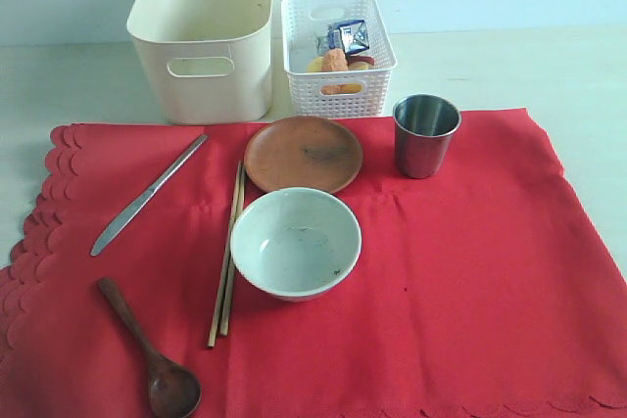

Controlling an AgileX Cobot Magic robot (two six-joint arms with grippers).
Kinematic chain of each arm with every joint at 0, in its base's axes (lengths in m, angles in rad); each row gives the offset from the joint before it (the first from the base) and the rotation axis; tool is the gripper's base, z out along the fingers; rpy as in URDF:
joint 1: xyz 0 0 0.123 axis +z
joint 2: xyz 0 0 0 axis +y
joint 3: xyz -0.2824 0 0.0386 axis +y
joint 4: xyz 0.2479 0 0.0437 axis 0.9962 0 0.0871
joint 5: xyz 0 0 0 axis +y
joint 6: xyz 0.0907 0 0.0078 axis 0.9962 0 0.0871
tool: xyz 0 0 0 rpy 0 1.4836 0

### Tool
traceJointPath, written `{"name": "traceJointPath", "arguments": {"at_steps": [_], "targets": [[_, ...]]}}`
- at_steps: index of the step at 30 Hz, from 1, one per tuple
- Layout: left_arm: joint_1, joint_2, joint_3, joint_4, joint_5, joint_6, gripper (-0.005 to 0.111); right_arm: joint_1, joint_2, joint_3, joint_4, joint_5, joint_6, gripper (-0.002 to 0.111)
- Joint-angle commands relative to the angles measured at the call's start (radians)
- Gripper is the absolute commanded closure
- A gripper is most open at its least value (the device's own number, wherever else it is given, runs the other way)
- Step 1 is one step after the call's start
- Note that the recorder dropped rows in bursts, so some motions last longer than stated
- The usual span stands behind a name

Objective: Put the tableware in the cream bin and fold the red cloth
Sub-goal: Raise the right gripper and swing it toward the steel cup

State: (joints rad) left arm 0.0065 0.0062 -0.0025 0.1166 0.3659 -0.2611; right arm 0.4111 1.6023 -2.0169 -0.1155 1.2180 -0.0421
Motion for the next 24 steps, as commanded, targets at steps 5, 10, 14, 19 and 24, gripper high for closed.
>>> {"name": "traceJointPath", "arguments": {"at_steps": [5, 10, 14, 19, 24], "targets": [[-0.007, -0.006, 0.003, 0.005, -0.005, 0.003, 0.107, -0.006, -0.065, 0.05, -0.123, 0.003, -0.001, 0.03], [-0.007, -0.006, 0.003, 0.005, -0.005, 0.003, 0.107, -0.006, -0.094, 0.137, -0.186, 0.003, 0.032, 0.03], [-0.007, -0.006, 0.003, 0.005, -0.005, 0.003, 0.107, -0.006, -0.105, 0.21, -0.206, 0.002, 0.042, 0.03], [-0.007, -0.006, 0.003, 0.005, -0.005, 0.003, 0.107, -0.006, -0.105, 0.323, -0.206, -0.05, 0.048, 0.03], [-0.007, -0.006, 0.003, 0.005, -0.005, 0.003, 0.107, -0.031, -0.105, 0.459, -0.198, -0.145, 0.091, 0.03]]}}
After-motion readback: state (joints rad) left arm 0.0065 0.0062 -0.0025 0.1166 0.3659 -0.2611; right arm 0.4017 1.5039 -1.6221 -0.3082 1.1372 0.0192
